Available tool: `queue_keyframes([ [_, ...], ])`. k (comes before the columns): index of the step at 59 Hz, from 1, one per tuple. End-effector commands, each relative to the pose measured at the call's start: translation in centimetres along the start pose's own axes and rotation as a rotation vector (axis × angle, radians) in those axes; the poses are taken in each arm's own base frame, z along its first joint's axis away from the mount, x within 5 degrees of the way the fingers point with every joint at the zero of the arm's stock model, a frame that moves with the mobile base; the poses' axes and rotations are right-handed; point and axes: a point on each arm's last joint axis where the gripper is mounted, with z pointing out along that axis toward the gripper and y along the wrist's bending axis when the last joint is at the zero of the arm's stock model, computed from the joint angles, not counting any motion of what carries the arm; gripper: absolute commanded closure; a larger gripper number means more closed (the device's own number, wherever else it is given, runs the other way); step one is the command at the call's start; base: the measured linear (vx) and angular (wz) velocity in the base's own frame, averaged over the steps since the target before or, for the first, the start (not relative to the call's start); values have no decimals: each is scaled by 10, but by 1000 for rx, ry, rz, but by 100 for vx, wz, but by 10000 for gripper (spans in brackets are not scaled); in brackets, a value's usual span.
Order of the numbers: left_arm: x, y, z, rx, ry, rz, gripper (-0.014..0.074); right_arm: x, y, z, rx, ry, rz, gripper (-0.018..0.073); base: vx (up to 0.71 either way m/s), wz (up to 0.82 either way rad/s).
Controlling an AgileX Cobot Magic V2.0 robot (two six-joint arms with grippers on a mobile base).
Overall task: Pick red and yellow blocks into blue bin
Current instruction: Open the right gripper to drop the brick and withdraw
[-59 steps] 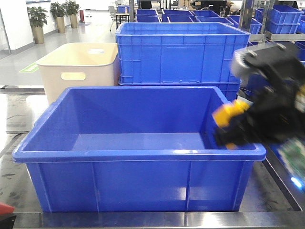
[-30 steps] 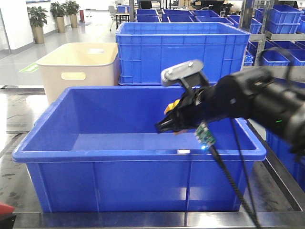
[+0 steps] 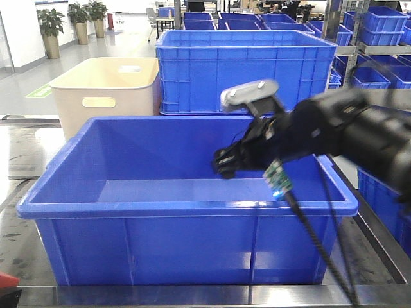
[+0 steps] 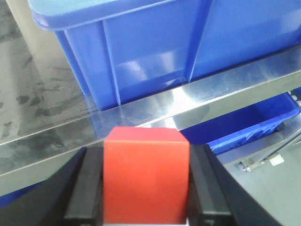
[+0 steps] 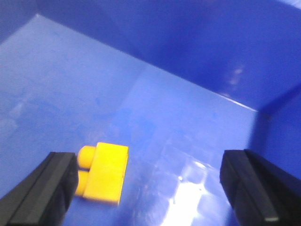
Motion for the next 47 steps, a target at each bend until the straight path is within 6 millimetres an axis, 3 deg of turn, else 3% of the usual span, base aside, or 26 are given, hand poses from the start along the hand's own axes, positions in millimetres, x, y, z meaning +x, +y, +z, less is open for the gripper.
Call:
queue_keyframes([
  [1,-13,0,-7,-3,-101,-15,272,-27,-7,-67,13,-170,15,-77,0,0],
  [10,-13,0,-7,-3,-101,-15,272,-28,-6,-113,-23,-196,-19,-12,0,0],
  [18,-13,0,-7,-3,-101,-15,272,-12,-6,-130,-19,-217,-27,30,0,0],
  [37,-13,0,-7,-3,-101,-15,272,97,4,-160,-5,-187,-55,71,0,0],
  [47,-15,0,-7,-8,-127,-16,272,142,9,-176,-24,-175,-34,71,0,0],
])
